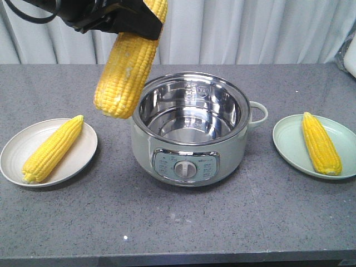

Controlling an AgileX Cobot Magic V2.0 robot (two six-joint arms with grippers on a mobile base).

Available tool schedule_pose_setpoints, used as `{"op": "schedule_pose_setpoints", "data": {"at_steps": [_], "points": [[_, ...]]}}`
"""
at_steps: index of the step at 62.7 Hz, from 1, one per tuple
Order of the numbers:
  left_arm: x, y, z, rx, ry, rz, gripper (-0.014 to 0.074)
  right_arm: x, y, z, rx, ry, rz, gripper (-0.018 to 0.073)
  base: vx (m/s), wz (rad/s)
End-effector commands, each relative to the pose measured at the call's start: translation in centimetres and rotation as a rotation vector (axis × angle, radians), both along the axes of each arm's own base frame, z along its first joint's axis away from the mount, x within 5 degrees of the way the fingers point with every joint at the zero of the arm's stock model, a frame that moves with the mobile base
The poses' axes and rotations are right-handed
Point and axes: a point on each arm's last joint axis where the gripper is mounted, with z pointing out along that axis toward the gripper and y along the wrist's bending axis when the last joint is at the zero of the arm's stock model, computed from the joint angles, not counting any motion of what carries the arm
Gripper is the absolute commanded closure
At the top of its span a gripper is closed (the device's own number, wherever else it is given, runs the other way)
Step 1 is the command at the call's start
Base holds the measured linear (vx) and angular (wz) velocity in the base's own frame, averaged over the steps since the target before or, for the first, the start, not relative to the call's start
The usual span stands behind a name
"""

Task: Distribute corn equally
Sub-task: 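Lift the last corn cob out of the pot with the left gripper, then drive the base along the counter toward the second pair of plates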

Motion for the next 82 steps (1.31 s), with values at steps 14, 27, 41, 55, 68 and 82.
{"op": "schedule_pose_setpoints", "data": {"at_steps": [14, 27, 41, 55, 68, 82], "points": [[-1.45, 0.37, 2.37, -0.083, -0.082, -0.001, 0.0604, -1.02, 0.33, 0.66, 0.003, -0.037, 0.01, 0.0564, 0.0, 0.0], [-1.45, 0.37, 2.37, -0.083, -0.082, -0.001, 0.0604, -1.02, 0.33, 0.66, 0.003, -0.037, 0.01, 0.0564, 0.0, 0.0], [-1.45, 0.37, 2.37, -0.083, -0.082, -0.001, 0.0604, -1.02, 0.33, 0.66, 0.003, -0.037, 0.01, 0.0564, 0.0, 0.0], [-1.45, 0.37, 2.37, -0.083, -0.082, -0.001, 0.0604, -1.02, 0.33, 0.66, 0.003, -0.037, 0.01, 0.0564, 0.0, -0.02], [-1.45, 0.37, 2.37, -0.083, -0.082, -0.001, 0.0604, -1.02, 0.33, 0.66, 0.003, -0.037, 0.01, 0.0564, -0.02, -0.08], [-1.45, 0.37, 2.37, -0.083, -0.082, -0.001, 0.0604, -1.02, 0.33, 0.66, 0.003, -0.037, 0.01, 0.0564, -0.03, -0.12]]}}
